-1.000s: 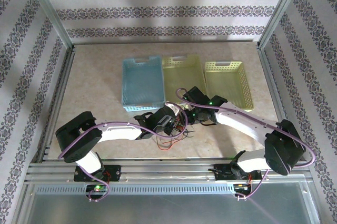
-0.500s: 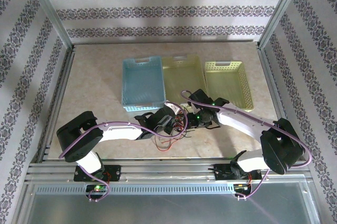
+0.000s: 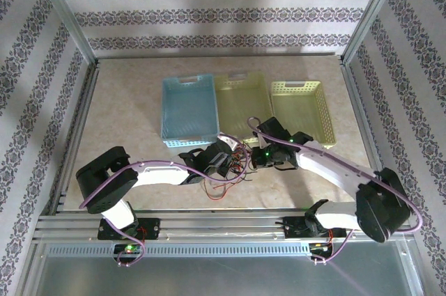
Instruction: Untangle the cables
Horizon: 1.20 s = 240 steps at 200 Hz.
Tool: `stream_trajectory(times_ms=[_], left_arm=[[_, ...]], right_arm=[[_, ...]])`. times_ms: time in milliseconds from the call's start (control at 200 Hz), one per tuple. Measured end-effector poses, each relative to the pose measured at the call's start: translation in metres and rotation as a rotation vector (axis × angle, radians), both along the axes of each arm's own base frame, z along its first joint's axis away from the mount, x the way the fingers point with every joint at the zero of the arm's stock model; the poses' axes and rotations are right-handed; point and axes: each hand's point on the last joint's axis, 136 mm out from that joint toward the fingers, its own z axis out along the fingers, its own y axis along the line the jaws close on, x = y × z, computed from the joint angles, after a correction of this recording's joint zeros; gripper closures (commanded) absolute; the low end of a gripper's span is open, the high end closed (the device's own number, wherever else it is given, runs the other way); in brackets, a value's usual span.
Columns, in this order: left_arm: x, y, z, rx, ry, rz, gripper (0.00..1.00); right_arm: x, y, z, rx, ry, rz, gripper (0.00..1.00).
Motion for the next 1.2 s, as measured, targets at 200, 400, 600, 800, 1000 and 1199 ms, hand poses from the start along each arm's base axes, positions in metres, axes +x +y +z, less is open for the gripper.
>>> stream_trajectory(times_ms=[200,400,600,800,1000,1199], left_arm=[[0.005,-0.004,-0.003,0.007,-0.005,0.007,0.95],[0.004,-0.002,-0.011,0.026,0.005,0.009,0.93],[0.004,-0.001,-0.013,0.033,0.009,0.01,0.94],[0.003,-0.001,-0.014,0.037,0.011,0.01,0.95],[0.003,-0.001,-0.014,0.038,0.013,0.008,0.94],[0.003,-0.001,-0.014,0.036,0.015,0.005,0.92]], right_arm=[[0.031,-0.026,0.07,0.019,-0.261,-0.126,1.0],[0.058,-0.086,0.15,0.034,-0.524,-0.357,1.0],[0.069,-0.15,0.192,0.015,-0.687,-0.59,1.0],[0.075,-0.197,0.242,0.006,-0.847,-0.737,1.0],[0.094,-0.221,0.252,-0.027,-0.875,-0.785,1.0],[0.134,-0.224,0.179,-0.029,-0.689,-0.759,1.0]])
